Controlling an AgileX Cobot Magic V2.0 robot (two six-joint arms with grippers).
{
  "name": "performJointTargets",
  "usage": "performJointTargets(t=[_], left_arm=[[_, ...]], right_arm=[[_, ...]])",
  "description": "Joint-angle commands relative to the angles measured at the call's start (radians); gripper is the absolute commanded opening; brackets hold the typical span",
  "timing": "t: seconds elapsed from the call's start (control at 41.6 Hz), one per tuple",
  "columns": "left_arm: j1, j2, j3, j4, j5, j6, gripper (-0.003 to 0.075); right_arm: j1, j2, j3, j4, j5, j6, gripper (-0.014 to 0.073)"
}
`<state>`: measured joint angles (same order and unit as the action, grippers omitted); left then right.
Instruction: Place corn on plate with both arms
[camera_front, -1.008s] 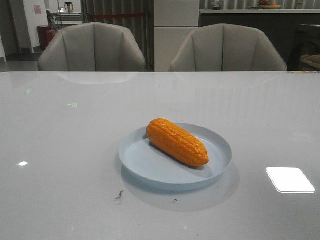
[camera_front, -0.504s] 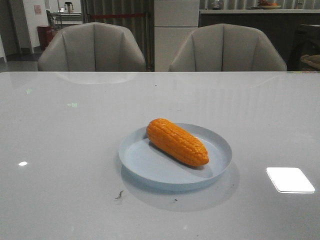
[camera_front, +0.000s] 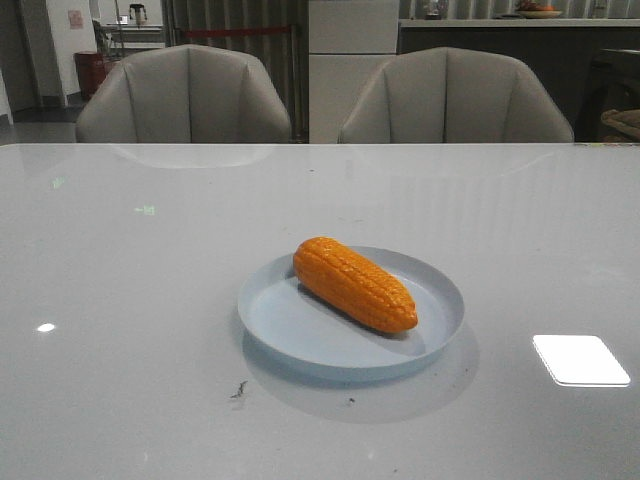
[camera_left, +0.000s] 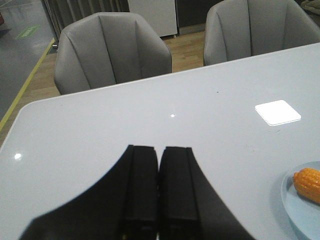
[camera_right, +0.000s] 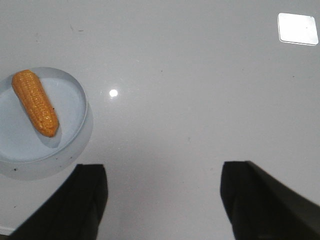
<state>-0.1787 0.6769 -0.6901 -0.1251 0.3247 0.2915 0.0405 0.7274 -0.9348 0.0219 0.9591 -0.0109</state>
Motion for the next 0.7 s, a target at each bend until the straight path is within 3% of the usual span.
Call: performJointTargets(t=[0.0, 0.144, 0.336, 0.48, 0.672], left_arm=[[0.0, -0.018, -0.005, -0.003, -0.097, -0.039, 0.0094], [0.002, -0.11, 0.112, 0.156, -0.216, -0.245, 0.0094], [0.068, -0.294, 0.305, 0.169, -0.352, -0.248, 0.0094], [0.129, -0.435, 0.432, 0.169, -0.365, -0.248, 0.0094], [0.132, -0.588, 0.575, 0.147, -0.365, -0.248, 0.0094]], right_arm=[[-0.007, 0.001, -0.024, 0.0, -0.062, -0.003, 0.0573], [-0.007, 0.001, -0.024, 0.0, -0.062, -0.003, 0.0573], [-0.007, 0.001, -0.024, 0.0, -0.062, -0.003, 0.0573], [-0.007, 0.001, -0.024, 0.0, -0.062, -0.003, 0.0573], [-0.007, 0.001, -0.024, 0.0, -0.062, -0.003, 0.0573]])
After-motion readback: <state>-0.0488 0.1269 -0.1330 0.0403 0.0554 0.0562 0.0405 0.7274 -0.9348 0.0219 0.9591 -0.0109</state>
